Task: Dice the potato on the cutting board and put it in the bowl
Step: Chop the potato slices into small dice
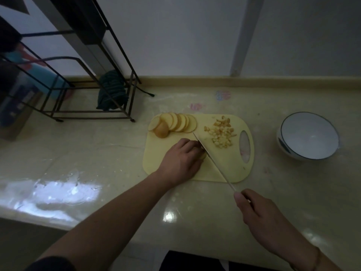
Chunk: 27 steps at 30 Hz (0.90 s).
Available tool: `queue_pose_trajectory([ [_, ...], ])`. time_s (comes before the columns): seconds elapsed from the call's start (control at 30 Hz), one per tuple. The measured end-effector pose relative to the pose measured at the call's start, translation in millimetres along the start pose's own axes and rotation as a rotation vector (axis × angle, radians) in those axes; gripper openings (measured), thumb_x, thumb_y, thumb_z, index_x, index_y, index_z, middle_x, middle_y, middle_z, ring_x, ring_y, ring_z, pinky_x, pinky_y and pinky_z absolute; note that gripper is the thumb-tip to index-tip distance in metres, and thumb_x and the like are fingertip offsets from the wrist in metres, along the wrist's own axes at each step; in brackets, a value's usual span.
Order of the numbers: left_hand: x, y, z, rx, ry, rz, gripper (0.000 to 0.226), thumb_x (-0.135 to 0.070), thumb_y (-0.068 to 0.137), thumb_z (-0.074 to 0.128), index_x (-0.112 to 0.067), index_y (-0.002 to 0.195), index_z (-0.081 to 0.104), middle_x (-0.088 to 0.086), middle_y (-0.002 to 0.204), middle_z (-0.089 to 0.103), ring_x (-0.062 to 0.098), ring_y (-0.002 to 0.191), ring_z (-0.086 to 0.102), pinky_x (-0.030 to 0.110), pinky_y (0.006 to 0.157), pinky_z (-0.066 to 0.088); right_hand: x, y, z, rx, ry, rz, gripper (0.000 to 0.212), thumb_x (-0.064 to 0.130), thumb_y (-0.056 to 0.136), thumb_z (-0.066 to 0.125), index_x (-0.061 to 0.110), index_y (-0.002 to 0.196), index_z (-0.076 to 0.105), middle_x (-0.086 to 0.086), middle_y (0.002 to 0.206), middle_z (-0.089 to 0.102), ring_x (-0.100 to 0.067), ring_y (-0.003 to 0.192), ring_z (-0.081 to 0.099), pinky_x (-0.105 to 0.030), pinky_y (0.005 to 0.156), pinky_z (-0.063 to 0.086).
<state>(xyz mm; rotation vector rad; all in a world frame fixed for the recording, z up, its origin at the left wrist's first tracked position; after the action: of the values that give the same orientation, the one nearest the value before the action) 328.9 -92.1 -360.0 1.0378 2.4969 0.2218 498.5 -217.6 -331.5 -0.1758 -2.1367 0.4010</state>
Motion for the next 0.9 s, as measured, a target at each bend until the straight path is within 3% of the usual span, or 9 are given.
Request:
queue_pose_trajectory([
  [0.3, -4, 1, -1, -0.021, -0.034, 0.015, 0.025, -0.017, 0.089, 0.067, -0.005, 0.11, 0.071, 0.011, 0.115, 0.067, 0.033, 0.094, 0.059, 0.039, 0.084, 0.051, 1, 13, 5, 0.005, -0.026, 0.001, 0.048, 0.06, 0.086, 0.032, 0.018, 0.069, 0.048, -0.005, 0.06, 0.055, -0.01, 0.057, 0.053, -0.028, 0.061, 0.039],
  [0.5, -4, 2, -2, -0.024, -0.027, 0.014, 0.028, -0.016, 0.087, 0.07, -0.005, 0.113, 0.071, 0.011, 0.117, 0.067, 0.032, 0.095, 0.059, 0.037, 0.085, 0.05, 9, 40, 11, 0.023, -0.03, -0.009, 0.041, 0.044, 0.099, 0.038, 0.015, 0.069, 0.042, 0.001, 0.058, 0.046, -0.007, 0.054, 0.045, -0.026, 0.057, 0.036],
  [0.73, -1, -1, -1, 0.003, -0.026, -0.01, 0.028, -0.021, 0.091, 0.066, -0.007, 0.114, 0.071, 0.01, 0.119, 0.065, 0.03, 0.098, 0.058, 0.037, 0.086, 0.049, 5, 26, 6, 0.048, -0.013, 0.017, 0.051, 0.059, 0.089, 0.032, 0.015, 0.07, 0.05, -0.007, 0.061, 0.054, -0.013, 0.055, 0.051, -0.03, 0.058, 0.04],
  [0.9, 4, -2, 1, 0.042, -0.05, -0.032, 0.031, -0.022, 0.089, 0.067, -0.007, 0.116, 0.07, 0.011, 0.119, 0.064, 0.031, 0.105, 0.058, 0.039, 0.089, 0.05, 1, 18, 1, 0.059, 0.051, 0.056, 0.044, 0.06, 0.086, 0.032, 0.024, 0.07, 0.054, 0.01, 0.055, 0.055, -0.004, 0.05, 0.047, -0.027, 0.054, 0.036],
])
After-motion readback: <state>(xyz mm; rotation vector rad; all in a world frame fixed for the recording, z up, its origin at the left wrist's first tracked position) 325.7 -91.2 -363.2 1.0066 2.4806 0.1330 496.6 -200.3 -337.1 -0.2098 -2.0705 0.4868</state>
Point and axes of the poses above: each hand's wrist, its own y-axis towards the middle knuckle, its own z-axis out of the palm, x = y × z, the point moved 8 cm from there along y, towards the middle knuckle
